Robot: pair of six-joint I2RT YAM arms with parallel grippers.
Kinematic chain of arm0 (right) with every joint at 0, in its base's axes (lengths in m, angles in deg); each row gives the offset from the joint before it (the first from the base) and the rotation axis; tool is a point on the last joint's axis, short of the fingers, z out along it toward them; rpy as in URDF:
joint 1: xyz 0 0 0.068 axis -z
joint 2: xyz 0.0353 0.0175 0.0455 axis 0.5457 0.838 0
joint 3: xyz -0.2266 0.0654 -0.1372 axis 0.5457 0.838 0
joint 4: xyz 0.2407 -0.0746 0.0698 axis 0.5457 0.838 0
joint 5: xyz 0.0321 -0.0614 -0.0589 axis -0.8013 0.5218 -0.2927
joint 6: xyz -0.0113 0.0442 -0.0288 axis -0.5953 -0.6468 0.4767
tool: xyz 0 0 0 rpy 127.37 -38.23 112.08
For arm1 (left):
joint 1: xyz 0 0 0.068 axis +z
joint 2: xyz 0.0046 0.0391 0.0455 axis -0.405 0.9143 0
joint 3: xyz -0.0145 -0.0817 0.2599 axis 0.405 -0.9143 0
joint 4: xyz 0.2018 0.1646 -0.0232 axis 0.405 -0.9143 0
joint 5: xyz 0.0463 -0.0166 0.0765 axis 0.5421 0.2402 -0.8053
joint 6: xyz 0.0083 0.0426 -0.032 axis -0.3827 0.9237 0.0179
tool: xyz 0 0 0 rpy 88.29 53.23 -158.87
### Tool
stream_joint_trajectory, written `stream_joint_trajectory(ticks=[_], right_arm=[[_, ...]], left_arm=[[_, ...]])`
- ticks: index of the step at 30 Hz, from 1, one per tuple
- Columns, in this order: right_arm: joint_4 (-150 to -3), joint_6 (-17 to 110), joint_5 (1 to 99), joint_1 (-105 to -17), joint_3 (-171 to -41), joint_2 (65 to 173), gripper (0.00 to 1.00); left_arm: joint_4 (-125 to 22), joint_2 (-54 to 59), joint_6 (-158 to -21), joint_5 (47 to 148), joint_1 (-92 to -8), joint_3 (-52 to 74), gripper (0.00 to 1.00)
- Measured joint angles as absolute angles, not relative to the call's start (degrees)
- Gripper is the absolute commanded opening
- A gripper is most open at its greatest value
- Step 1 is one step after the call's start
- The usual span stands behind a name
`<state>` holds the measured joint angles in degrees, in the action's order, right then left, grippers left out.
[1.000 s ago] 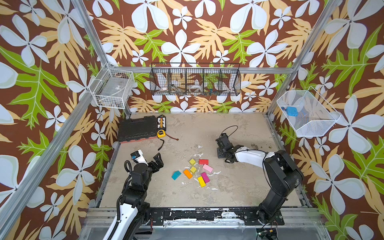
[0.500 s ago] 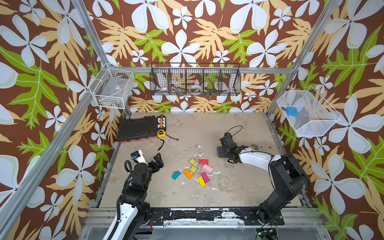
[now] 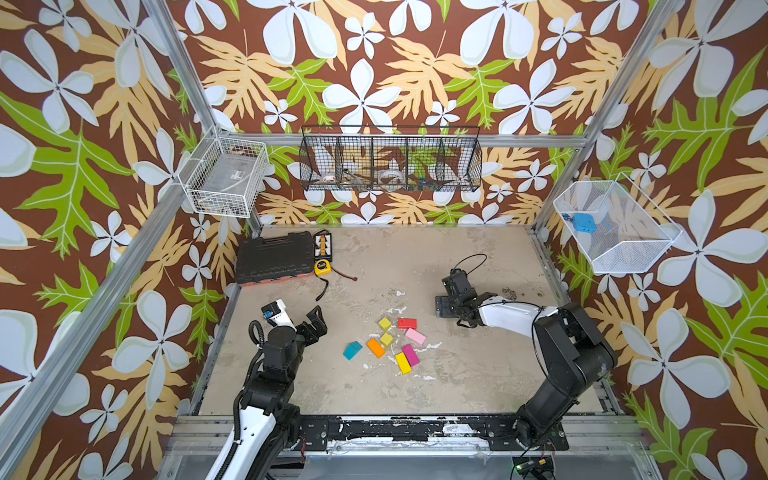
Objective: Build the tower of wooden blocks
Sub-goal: 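Carry the second bar and lower it beside the first bar, then open the right gripper and raise it above the two bars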
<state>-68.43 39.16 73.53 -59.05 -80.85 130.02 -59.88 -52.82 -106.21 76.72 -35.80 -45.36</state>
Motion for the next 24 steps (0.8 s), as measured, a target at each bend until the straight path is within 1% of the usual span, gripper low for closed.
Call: stream_joint_trajectory(ticks=[4, 9, 21, 24], right_arm=[[-68.43, 39.16, 73.09, -58.04, -80.87, 130.89, 0.81], [-68.43, 39.14, 72.11, -57.93, -81.16, 131.44, 0.70], [-68.91, 38.99, 71.17, -57.28, -82.05, 132.60, 0.53], [-69.09, 38.96, 71.03, -57.08, -82.27, 132.79, 0.51]], left_arm=[[-59.88, -52.78, -106.21, 76.72, -35.80, -45.36, 1.00], [-59.88, -52.67, -106.23, 76.72, -35.80, -45.36, 1.00], [-59.88, -52.67, -106.23, 76.72, -35.80, -45.36, 1.00], [-59.88, -52.67, -106.23, 76.72, -35.80, -45.36, 1.00]])
